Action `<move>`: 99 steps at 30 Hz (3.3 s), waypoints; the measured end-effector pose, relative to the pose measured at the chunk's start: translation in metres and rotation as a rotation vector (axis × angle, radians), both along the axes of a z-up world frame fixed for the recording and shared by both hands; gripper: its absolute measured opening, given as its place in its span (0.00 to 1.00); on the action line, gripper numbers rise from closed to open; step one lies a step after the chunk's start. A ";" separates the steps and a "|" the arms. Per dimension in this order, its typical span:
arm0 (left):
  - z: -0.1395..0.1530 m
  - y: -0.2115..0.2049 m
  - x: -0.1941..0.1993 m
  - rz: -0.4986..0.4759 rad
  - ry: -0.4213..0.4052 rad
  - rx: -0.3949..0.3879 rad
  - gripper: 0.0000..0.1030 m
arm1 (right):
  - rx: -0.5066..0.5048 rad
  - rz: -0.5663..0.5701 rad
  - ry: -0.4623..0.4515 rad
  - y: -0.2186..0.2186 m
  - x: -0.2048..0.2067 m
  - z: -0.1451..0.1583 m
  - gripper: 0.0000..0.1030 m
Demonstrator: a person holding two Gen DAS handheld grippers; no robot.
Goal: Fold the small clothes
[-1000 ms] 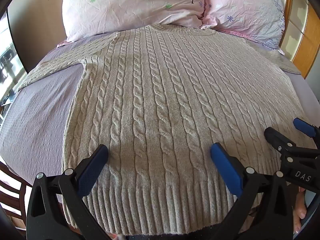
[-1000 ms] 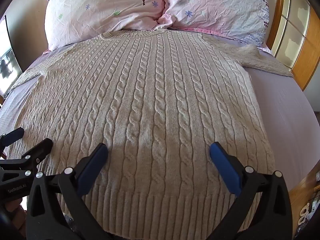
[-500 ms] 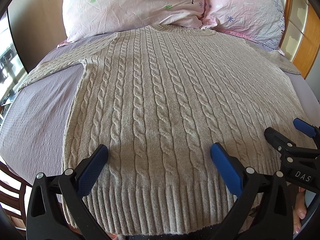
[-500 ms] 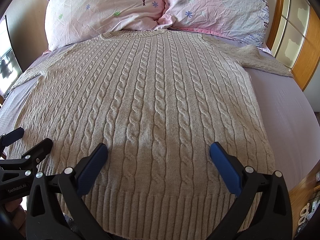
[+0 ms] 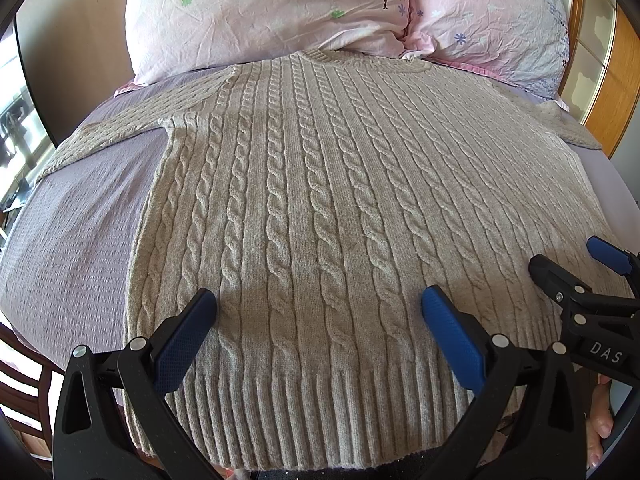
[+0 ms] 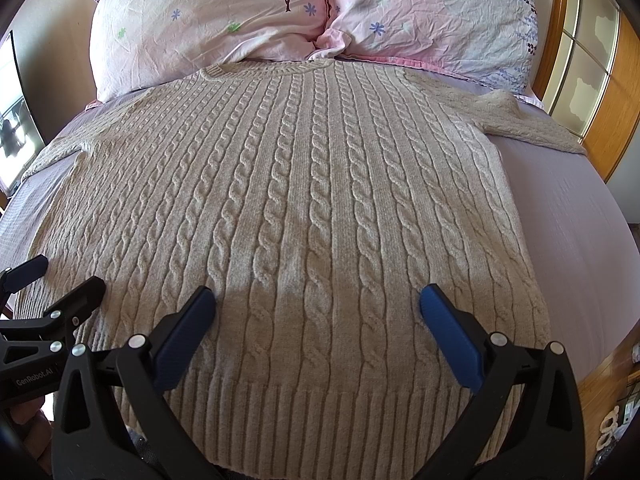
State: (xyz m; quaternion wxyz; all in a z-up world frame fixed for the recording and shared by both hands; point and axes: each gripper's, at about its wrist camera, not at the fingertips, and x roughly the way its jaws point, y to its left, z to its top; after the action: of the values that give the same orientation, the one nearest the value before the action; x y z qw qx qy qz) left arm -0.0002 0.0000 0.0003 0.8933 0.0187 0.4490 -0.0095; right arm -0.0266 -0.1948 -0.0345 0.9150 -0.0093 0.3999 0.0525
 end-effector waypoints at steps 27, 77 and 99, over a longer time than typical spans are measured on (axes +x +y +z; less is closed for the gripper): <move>0.000 0.000 0.000 0.000 -0.002 0.000 0.99 | 0.000 0.000 -0.001 0.000 -0.001 0.000 0.98; 0.052 0.051 0.036 0.031 -0.347 -0.118 0.99 | 0.548 -0.850 -0.065 -0.449 0.233 0.015 0.23; 0.035 0.300 0.069 0.650 -0.332 -0.451 0.99 | 0.268 0.399 -0.210 0.008 0.220 0.110 0.12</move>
State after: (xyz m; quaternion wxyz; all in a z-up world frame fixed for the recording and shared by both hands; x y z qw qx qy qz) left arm 0.0690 0.3002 0.0352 0.8918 -0.3182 0.2681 0.1778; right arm 0.1930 -0.1869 0.0753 0.9161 0.0278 0.2827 0.2831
